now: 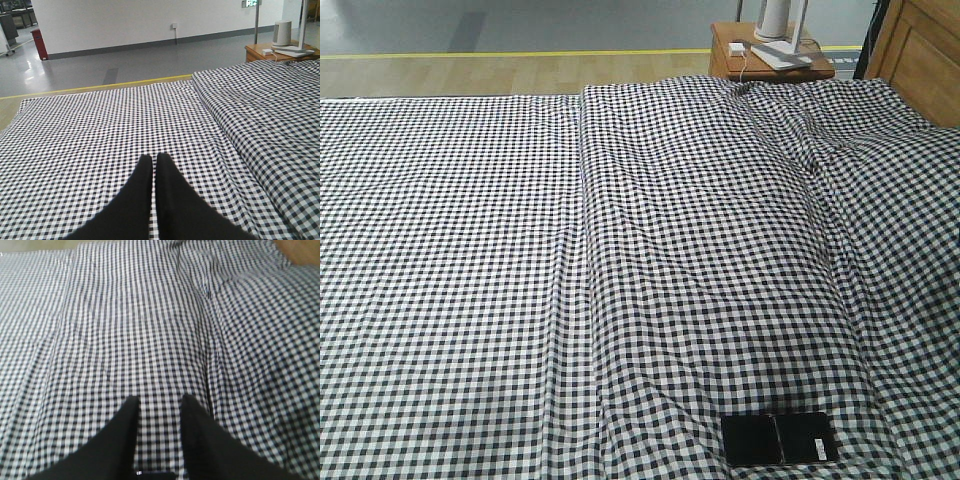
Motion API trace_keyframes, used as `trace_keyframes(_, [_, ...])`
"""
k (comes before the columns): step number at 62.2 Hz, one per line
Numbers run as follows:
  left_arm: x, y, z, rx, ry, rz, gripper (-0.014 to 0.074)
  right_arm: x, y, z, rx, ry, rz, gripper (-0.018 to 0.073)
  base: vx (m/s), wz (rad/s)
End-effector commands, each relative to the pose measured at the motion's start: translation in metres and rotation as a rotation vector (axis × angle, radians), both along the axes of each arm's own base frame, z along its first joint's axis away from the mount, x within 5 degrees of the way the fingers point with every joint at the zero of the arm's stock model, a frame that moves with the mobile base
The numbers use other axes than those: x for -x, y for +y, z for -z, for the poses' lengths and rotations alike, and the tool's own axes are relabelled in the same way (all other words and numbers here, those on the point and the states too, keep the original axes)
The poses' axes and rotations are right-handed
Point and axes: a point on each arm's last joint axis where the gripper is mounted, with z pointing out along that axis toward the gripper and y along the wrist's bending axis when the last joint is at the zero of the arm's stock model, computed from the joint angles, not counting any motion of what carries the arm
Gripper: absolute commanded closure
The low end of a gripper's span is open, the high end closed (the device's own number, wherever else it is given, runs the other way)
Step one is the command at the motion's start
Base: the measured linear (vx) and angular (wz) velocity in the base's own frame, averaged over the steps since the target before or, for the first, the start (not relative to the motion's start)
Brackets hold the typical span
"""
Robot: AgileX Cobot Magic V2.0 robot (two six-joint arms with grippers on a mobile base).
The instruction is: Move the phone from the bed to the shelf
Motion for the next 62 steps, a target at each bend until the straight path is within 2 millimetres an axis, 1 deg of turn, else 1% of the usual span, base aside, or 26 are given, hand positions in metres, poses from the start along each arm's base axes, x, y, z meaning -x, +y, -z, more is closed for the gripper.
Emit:
trace_keyframes(1, [0.001, 0.000, -0.015, 0.011, -0.108, 0.002, 0.0595, -0.007, -0.002, -0.012, 0.005, -0.069, 0.009, 0.0146, 0.00, 0.00])
trace_keyframes(2, [0.001, 0.000, -0.015, 0.011, -0.108, 0.002, 0.0595, -0.006, -0.002, -0.012, 0.005, -0.070, 0.009, 0.0110, 0.00, 0.00])
trace_keyframes(3, [0.001, 0.000, -0.015, 0.011, -0.108, 0.002, 0.0595, -0.006, -0.002, -0.012, 0.005, -0.070, 0.009, 0.0098, 0.00, 0.00])
trace_keyframes(4, [0.001, 0.000, -0.015, 0.011, -0.108, 0.002, 0.0595, -0.006, -0.002, -0.012, 0.005, -0.069, 0.009, 0.0050, 0.00, 0.00])
trace_keyframes(5, [0.001, 0.000, -0.015, 0.011, -0.108, 0.002, 0.0595, -0.006, -0.002, -0.012, 0.005, -0.069, 0.009, 0.0038, 0.00, 0.00])
trace_keyframes(8, [0.001, 0.000, -0.015, 0.011, -0.108, 0.002, 0.0595, -0.007, -0.002, -0.012, 0.005, -0.074, 0.009, -0.0041, 0.00, 0.00])
trace_keyframes(9, [0.001, 0.000, -0.015, 0.011, -0.108, 0.002, 0.0595, -0.007, -0.002, -0.012, 0.005, -0.076, 0.009, -0.0082, 0.00, 0.00])
trace_keyframes(10, [0.001, 0.000, -0.015, 0.011, -0.108, 0.002, 0.0595, -0.007, -0.002, -0.013, 0.005, -0.078, 0.009, -0.0091, 0.00, 0.00])
trace_keyframes(13, [0.001, 0.000, -0.015, 0.011, -0.108, 0.002, 0.0595, -0.007, -0.002, -0.014, 0.005, -0.092, 0.010, -0.0163, 0.00, 0.00])
trace_keyframes(14, [0.001, 0.000, -0.015, 0.011, -0.108, 0.002, 0.0595, -0.007, -0.002, -0.014, 0.006, -0.094, 0.010, -0.0170, 0.00, 0.00])
trace_keyframes(27, [0.001, 0.000, -0.015, 0.011, -0.108, 0.002, 0.0595, -0.008, -0.002, -0.014, 0.008, -0.095, 0.010, -0.0155, 0.00, 0.00])
trace_keyframes(33, [0.001, 0.000, -0.015, 0.011, -0.108, 0.002, 0.0595, -0.007, -0.002, -0.014, -0.041, -0.067, 0.040, -0.0151, 0.00, 0.00])
trace_keyframes(40, [0.001, 0.000, -0.015, 0.011, -0.108, 0.002, 0.0595, -0.013, -0.011, -0.019, -0.073, 0.007, 0.106, -0.0146, 0.00, 0.00])
trace_keyframes(46, [0.001, 0.000, -0.015, 0.011, -0.108, 0.002, 0.0595, -0.028, -0.026, -0.022, -0.086, 0.074, 0.176, -0.0142, 0.00, 0.00])
trace_keyframes(51, [0.001, 0.000, -0.015, 0.011, -0.108, 0.002, 0.0595, -0.042, -0.041, -0.019, -0.111, 0.121, 0.235, -0.0139, 0.00, 0.00])
trace_keyframes(55, [0.001, 0.000, -0.015, 0.011, -0.108, 0.002, 0.0595, -0.055, -0.053, -0.011, -0.134, 0.167, 0.261, -0.0137, 0.00, 0.00])
trace_keyframes(62, [0.001, 0.000, -0.015, 0.011, -0.108, 0.002, 0.0595, -0.079, -0.072, 0.014, -0.190, 0.252, 0.248, -0.0132, 0.00, 0.00])
